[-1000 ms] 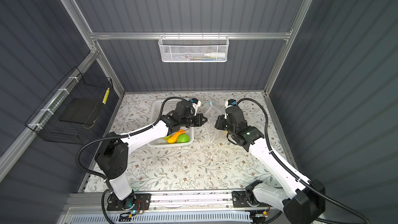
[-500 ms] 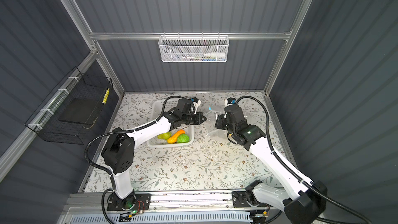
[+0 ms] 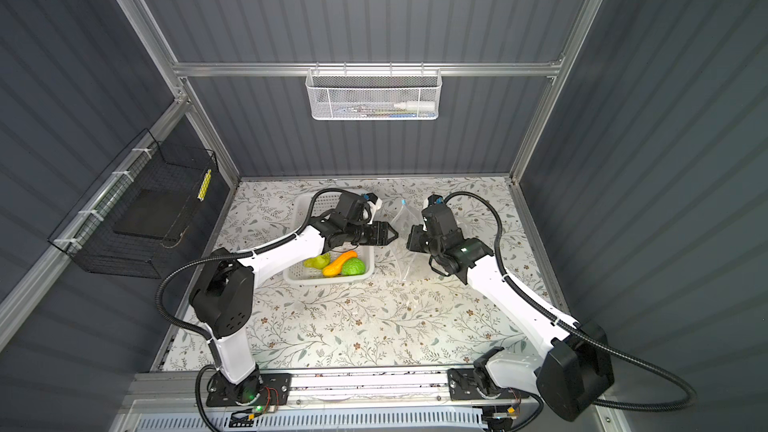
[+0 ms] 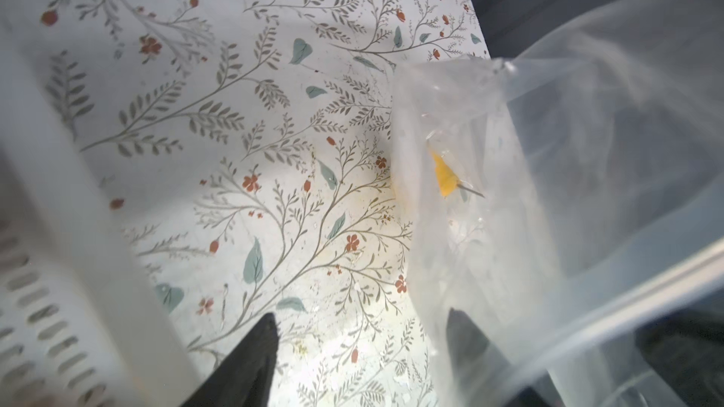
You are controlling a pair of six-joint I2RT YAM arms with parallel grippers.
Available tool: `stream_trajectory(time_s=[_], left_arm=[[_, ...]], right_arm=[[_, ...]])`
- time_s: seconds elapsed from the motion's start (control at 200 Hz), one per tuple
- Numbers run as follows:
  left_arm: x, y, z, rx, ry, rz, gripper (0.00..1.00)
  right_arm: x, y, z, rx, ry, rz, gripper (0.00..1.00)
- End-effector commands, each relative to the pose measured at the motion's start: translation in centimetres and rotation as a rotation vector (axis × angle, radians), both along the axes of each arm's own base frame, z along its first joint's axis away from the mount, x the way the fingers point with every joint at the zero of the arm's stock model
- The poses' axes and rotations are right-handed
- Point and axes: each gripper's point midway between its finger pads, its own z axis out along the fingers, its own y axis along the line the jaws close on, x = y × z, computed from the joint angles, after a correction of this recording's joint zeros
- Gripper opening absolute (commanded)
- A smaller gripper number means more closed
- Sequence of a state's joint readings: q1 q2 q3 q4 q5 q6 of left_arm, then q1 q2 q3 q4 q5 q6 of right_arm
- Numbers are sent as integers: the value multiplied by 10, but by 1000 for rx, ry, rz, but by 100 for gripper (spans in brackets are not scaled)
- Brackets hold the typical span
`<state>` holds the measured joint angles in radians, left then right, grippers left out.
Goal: Place the food in the zip-top bag and seal the zipper
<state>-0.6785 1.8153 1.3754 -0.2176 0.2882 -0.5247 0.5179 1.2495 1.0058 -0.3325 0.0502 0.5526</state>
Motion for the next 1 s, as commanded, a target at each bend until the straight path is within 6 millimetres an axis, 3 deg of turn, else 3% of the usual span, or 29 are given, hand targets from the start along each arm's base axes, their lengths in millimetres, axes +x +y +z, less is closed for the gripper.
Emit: stream_trajectory(time_s=[0.0, 0.165, 0.525, 0.825, 0.996], left_arm=[[-1, 31, 28, -6, -40, 23, 74], [-6, 77, 33, 126, -79, 50, 74], [-9, 180, 4, 532, -94, 154, 76], [-7, 207, -38, 585, 18, 225, 76], [11, 215, -42, 619, -13, 296, 78]], right_arm=[[3, 4, 3, 37, -15, 7, 0], [5, 4, 3, 46, -12, 10, 0], [5, 3, 1, 41, -9, 17, 0], [6, 3, 1, 41, -9, 18, 0], [6, 5, -1, 44, -2, 25, 0]])
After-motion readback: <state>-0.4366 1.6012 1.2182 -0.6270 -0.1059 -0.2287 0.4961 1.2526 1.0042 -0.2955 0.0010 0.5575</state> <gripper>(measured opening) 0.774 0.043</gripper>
